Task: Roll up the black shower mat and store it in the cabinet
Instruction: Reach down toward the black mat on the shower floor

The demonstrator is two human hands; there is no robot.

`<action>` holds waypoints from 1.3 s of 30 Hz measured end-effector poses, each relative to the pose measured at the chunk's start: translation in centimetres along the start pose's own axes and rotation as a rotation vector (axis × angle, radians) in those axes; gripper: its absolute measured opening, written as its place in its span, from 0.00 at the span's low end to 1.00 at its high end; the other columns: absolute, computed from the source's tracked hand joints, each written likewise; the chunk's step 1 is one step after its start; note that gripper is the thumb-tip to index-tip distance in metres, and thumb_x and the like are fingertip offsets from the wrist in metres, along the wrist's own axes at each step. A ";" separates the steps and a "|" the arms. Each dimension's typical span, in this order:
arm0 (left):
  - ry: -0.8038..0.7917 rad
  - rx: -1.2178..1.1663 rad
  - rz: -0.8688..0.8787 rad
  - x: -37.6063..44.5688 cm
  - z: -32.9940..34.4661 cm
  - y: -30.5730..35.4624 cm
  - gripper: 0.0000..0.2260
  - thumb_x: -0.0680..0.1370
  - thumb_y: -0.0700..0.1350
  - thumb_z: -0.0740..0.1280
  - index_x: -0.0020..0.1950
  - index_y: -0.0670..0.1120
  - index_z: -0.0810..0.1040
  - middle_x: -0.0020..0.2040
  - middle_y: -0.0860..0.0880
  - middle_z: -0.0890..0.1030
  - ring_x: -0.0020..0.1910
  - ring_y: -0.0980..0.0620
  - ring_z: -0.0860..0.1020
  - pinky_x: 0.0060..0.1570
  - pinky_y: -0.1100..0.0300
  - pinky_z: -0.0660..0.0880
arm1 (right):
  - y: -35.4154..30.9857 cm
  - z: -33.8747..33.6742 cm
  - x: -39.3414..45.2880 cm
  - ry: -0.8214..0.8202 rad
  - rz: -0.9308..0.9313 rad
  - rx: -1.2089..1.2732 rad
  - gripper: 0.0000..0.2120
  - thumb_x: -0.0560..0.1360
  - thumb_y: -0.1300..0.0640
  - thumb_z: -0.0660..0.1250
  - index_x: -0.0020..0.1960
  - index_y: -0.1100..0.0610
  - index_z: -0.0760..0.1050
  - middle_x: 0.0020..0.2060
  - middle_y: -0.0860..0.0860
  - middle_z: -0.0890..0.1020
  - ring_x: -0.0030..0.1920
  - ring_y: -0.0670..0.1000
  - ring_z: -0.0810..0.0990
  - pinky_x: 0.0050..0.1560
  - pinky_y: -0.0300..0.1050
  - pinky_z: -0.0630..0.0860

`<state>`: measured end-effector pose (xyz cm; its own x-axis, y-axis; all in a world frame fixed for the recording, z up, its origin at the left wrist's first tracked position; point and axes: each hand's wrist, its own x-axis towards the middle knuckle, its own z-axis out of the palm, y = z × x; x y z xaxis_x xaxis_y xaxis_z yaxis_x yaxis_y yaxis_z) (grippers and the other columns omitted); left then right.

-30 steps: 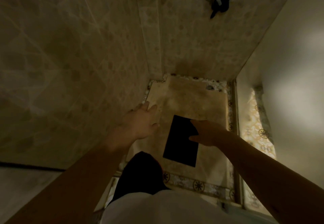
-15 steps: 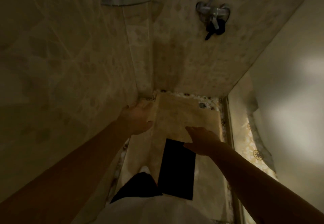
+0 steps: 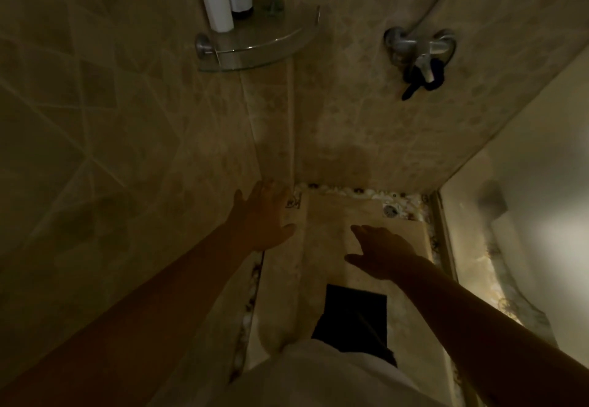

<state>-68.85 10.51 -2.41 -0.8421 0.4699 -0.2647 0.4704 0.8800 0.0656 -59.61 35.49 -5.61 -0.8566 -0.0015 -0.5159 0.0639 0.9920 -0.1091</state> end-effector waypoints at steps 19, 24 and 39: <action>-0.088 0.014 0.180 20.4 -3.1 -0.4 0.35 0.74 0.65 0.58 0.77 0.51 0.53 0.78 0.42 0.53 0.76 0.41 0.46 0.71 0.39 0.45 | 8.3 -8.2 17.2 -0.042 0.088 0.067 0.39 0.74 0.34 0.58 0.77 0.50 0.49 0.77 0.53 0.55 0.72 0.60 0.62 0.65 0.58 0.69; -0.146 0.044 0.301 26.7 -4.5 2.4 0.35 0.75 0.65 0.56 0.77 0.51 0.52 0.79 0.46 0.49 0.76 0.42 0.45 0.72 0.37 0.45 | 11.6 -9.2 19.0 -0.039 0.190 0.146 0.39 0.73 0.33 0.59 0.76 0.49 0.50 0.77 0.53 0.56 0.72 0.59 0.62 0.65 0.58 0.68; -0.232 0.287 1.005 45.7 -7.4 19.3 0.36 0.74 0.63 0.58 0.77 0.50 0.51 0.79 0.43 0.51 0.76 0.41 0.49 0.72 0.38 0.49 | 21.5 -11.5 19.0 0.120 0.739 0.478 0.38 0.73 0.37 0.62 0.76 0.53 0.55 0.72 0.54 0.66 0.66 0.57 0.70 0.61 0.54 0.74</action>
<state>-100.19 49.46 -6.16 0.0224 0.9191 -0.3935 0.9904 0.0334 0.1343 -80.42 58.22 -7.95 -0.5581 0.6582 -0.5053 0.8057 0.5755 -0.1402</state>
